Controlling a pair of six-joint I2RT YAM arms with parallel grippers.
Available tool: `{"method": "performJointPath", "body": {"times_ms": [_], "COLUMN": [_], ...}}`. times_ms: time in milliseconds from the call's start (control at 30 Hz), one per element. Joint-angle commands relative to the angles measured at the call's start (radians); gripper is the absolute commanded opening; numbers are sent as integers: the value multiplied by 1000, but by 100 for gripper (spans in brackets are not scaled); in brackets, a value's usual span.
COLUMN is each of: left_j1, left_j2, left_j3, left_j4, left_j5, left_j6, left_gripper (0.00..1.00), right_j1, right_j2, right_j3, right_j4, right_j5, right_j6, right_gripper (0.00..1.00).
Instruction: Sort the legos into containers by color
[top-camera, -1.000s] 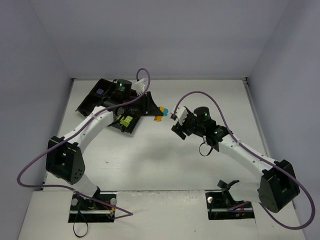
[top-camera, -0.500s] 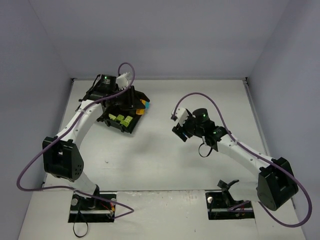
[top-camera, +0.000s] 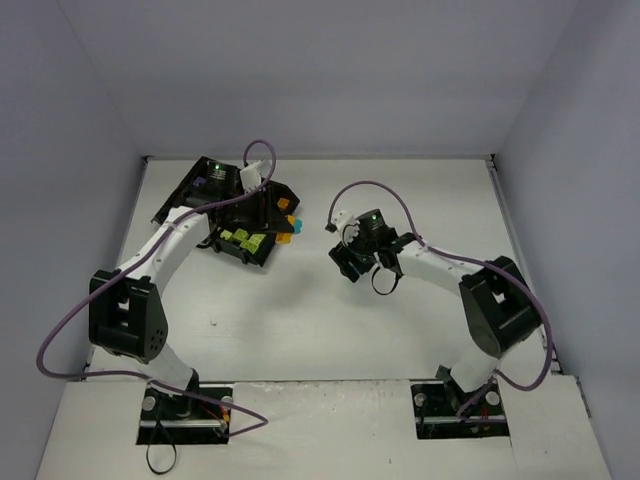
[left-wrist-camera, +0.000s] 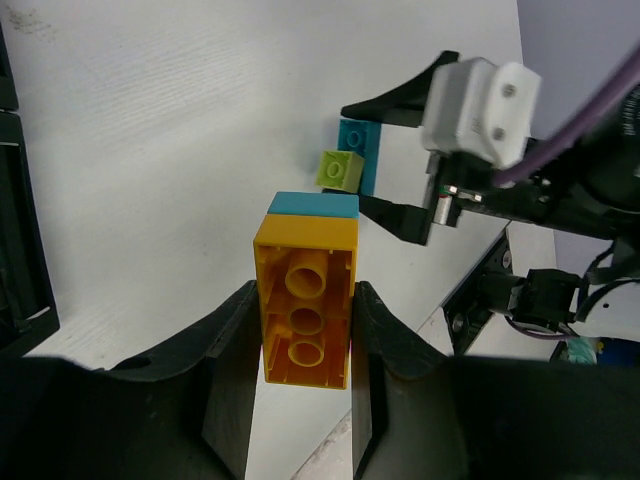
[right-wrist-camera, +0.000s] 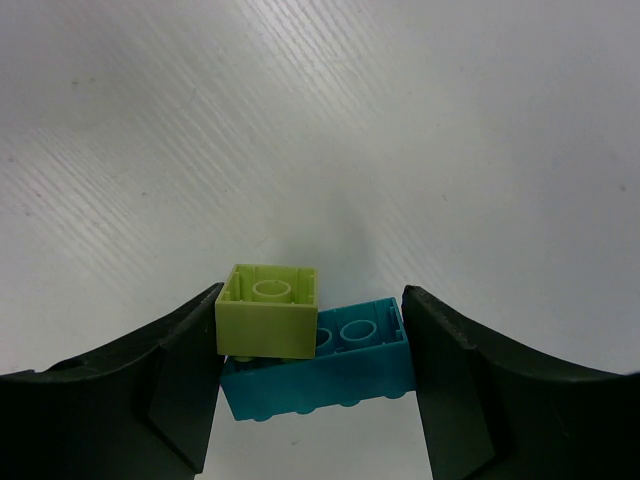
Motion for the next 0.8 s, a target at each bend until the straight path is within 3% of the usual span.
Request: {"method": "performJointPath", "body": {"times_ms": [0, 100, 300, 533, 767], "left_j1": [-2, -2, -2, -2, -7], "left_j2": [-67, -73, -73, -76, -73], "left_j3": [8, -7, -27, -16, -3], "left_j4": [74, 75, 74, 71, 75], "left_j5": [53, 58, 60, 76, 135], "left_j6": [8, 11, 13, 11, -4], "left_gripper": [0, 0, 0, 0, 0], "right_j1": [6, 13, 17, 17, 17], "right_j2": [51, 103, 150, 30, -180], "right_j3": [74, 88, 99, 119, 83], "right_j4": [-11, -21, -25, -44, -18], "right_j5": [37, 40, 51, 8, -42], "right_j6": [63, 78, 98, 54, -81], "right_gripper": [22, 41, 63, 75, 74]}}
